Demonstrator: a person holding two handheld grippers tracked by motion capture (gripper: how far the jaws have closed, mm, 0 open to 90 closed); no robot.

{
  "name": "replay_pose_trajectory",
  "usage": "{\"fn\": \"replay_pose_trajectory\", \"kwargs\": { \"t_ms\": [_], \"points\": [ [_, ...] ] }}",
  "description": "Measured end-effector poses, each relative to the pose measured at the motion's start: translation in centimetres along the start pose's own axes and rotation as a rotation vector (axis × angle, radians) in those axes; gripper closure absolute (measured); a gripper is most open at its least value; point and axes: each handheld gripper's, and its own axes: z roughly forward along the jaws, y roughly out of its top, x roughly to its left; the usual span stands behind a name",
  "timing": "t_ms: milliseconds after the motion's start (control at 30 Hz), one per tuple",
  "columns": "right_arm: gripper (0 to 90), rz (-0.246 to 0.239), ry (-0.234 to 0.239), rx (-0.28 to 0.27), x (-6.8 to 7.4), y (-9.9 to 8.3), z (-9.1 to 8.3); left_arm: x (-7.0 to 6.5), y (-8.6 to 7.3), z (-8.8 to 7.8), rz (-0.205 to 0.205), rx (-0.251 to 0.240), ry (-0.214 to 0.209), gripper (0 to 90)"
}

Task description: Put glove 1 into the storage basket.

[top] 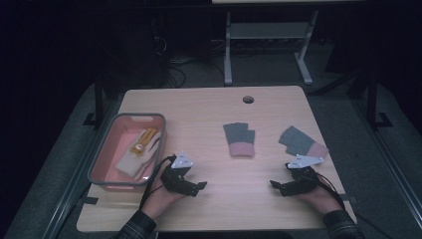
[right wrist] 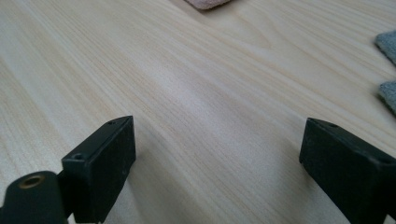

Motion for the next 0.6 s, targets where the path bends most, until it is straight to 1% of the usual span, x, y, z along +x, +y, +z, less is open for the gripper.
{"fn": "replay_pose_trajectory", "kwargs": {
  "t_ms": [33, 67, 100, 133, 167, 200, 233, 267, 300, 333, 367, 400, 467, 500, 600],
  "points": [
    [10.3, 0.000, 0.001, 0.000, 0.0, 0.0, 0.0, -0.1, -0.2, 0.2, 0.000, 0.000, 0.002, 13.7],
    [10.3, 0.000, 0.001, 0.000, 0.0, 0.0, 0.0, -0.1, -0.4, 0.4, 0.015, 0.010, 0.000, 13.7],
    [10.2, 0.002, -0.001, 0.005, 0.0, 0.0, 0.0, -0.2, -0.6, 0.6, 0.019, 0.022, -0.012, 13.7],
    [10.2, 0.009, -0.004, 0.014, 0.1, 0.1, 0.0, -0.3, -0.8, 0.9, 0.027, 0.028, -0.012, 13.7],
    [10.3, 0.009, -0.007, 0.017, 0.0, 0.2, 0.0, -0.3, -0.9, 1.1, 0.043, 0.037, -0.007, 13.7],
    [10.8, 0.004, -0.008, 0.022, 0.0, 0.3, 0.0, -0.4, -1.0, 1.3, 0.054, 0.039, -0.001, 13.6],
    [14.5, 0.011, -0.008, 0.033, 0.0, 0.4, 0.0, -0.4, -1.0, 1.3, 0.062, 0.036, 0.005, 13.2],
    [15.4, 0.014, -0.005, 0.034, 0.0, 0.5, -0.1, -0.4, -1.1, 1.4, 0.075, 0.038, 0.011, 13.2],
    [15.6, 0.013, -0.002, 0.040, -0.1, 0.6, -0.2, -0.4, -1.1, 1.4, 0.080, 0.032, 0.012, 13.1],
    [17.0, 0.012, 0.001, 0.042, -0.2, 0.6, -0.2, -0.3, -1.3, 1.4, 0.098, 0.025, 0.019, 12.8],
    [19.1, 0.010, 0.005, 0.047, -0.3, 0.7, -0.3, -0.3, -1.5, 1.5, 0.093, 0.006, 0.012, 12.2],
    [21.3, 0.015, 0.009, 0.048, -0.3, 0.7, -0.3, -0.2, -1.6, 1.5, 0.098, -0.004, 0.010, 12.2],
    [24.9, 0.009, 0.013, 0.050, -0.5, 0.9, -0.5, -0.1, -1.7, 1.4, 0.103, -0.002, 0.005, 12.2],
    [28.9, 0.017, 0.010, 0.056, -0.5, 1.0, -0.6, -0.1, -1.7, 1.3, 0.105, -0.001, 0.002, 12.3],
    [43.5, 0.010, -0.010, 0.038, -0.9, 1.5, -1.0, 0.1, -1.8, 1.2, 0.107, -0.003, -0.001, 12.6]
  ]
}}
